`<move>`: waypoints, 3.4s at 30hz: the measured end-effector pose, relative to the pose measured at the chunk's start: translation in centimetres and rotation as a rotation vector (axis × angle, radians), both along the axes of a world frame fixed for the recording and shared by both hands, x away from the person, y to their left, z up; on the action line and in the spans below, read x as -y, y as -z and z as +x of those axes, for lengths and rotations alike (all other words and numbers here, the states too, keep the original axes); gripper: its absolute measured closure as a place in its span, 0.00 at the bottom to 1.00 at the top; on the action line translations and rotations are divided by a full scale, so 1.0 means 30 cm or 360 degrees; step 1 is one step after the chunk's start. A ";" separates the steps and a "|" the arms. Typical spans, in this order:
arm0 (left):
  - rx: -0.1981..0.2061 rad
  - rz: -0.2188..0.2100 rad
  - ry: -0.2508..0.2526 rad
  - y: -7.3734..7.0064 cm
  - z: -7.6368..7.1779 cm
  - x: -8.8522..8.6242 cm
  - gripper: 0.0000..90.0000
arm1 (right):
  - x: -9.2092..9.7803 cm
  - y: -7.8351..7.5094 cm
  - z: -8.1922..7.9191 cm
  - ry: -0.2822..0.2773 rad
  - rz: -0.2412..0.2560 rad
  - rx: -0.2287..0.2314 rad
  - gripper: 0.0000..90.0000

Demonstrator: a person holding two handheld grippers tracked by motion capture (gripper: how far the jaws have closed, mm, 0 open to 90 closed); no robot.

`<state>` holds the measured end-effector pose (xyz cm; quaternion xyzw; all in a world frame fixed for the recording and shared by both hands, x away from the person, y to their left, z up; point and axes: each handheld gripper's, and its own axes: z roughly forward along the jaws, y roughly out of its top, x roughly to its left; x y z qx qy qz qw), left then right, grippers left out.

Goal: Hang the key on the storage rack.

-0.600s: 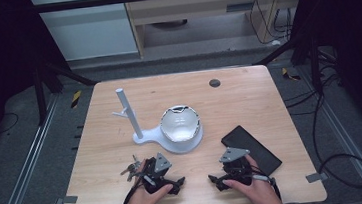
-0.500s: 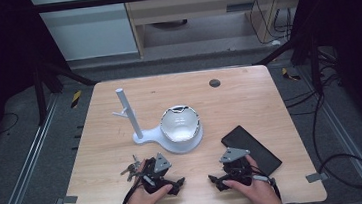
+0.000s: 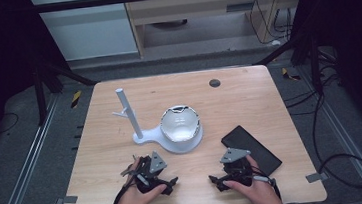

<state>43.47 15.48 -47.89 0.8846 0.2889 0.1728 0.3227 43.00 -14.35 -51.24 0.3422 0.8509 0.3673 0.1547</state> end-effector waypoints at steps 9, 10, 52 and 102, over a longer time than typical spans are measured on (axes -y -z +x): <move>0.0003 0.0181 -0.0186 -0.105 0.034 -0.174 0.08 | 0.001 0.000 -0.002 0.0002 0.0000 -0.0001 0.07; 0.0003 0.0181 -0.0186 -0.105 0.034 -0.174 0.08 | 0.001 0.000 -0.002 0.0002 0.0003 0.0000 0.07; -0.0268 0.0596 -0.0091 -0.065 0.111 -0.329 0.70 | 0.003 0.001 -0.002 -0.0001 0.0002 0.0004 0.07; -0.0446 0.0488 -0.0102 -0.040 0.175 -0.345 0.99 | 0.004 0.001 -0.005 0.0013 0.0005 -0.0001 0.06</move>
